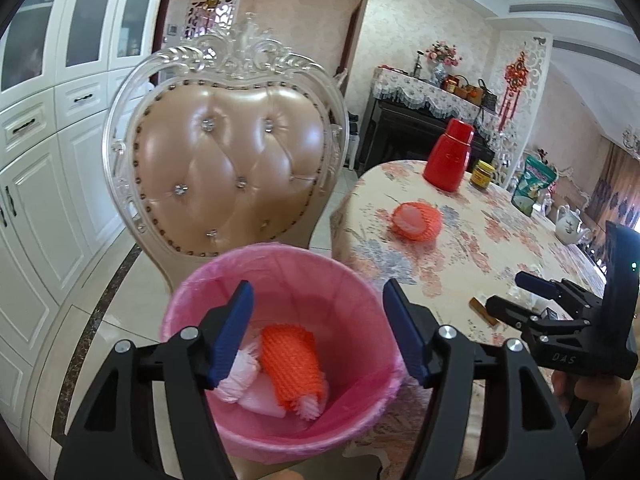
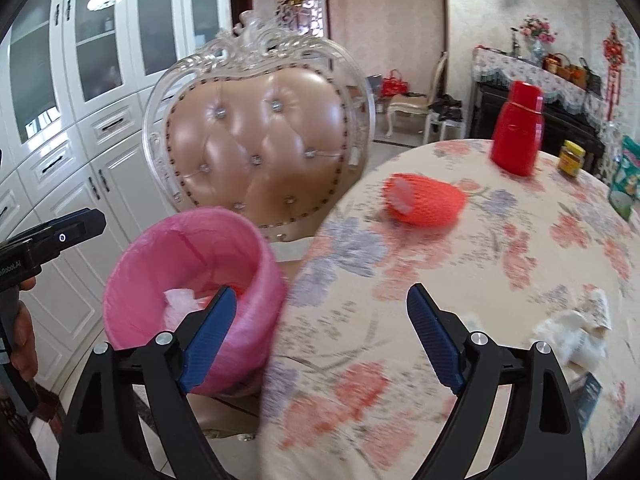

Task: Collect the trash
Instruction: 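Move both tools back over the table toward the small cardboard box and black box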

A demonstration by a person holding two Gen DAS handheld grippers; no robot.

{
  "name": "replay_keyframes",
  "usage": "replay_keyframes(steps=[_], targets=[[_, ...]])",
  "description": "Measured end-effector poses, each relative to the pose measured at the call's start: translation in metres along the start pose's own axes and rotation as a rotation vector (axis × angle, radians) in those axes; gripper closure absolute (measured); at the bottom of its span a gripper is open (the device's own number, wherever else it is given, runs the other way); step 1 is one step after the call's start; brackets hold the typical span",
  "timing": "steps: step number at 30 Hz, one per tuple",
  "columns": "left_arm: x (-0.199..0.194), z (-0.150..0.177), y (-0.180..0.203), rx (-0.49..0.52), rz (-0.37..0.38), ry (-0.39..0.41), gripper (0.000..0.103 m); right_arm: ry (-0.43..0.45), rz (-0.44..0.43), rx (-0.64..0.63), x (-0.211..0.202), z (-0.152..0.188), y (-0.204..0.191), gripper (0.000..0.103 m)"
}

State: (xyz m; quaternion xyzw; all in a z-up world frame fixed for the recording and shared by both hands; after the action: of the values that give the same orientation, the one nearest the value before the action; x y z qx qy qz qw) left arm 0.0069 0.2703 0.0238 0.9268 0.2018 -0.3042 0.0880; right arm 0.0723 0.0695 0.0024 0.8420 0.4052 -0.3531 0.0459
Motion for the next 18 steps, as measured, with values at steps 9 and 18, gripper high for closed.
replay_keyframes(steps=[9, 18], targets=[[0.003, 0.002, 0.06, 0.054, 0.071, -0.003, 0.037, 0.05, 0.112, 0.078, -0.052, 0.025, 0.059, 0.019], [0.014, 0.009, 0.118, 0.089, 0.081, -0.035, 0.024, 0.068, 0.192, 0.184, -0.085, 0.057, 0.117, 0.018]])
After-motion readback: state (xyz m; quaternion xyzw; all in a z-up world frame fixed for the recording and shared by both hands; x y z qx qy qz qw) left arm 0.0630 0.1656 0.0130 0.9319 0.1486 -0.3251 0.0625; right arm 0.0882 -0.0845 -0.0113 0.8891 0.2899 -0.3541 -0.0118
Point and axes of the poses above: each gripper's, at about its wrist camera, not at the fingertips, and x roughly the way its jaws point, y to its right, z to its underside, the point moved 4 cm from there along x, roughly the way its jaws point, and after that the axes turned 15 degrees about -z, right-handed, at the moved point
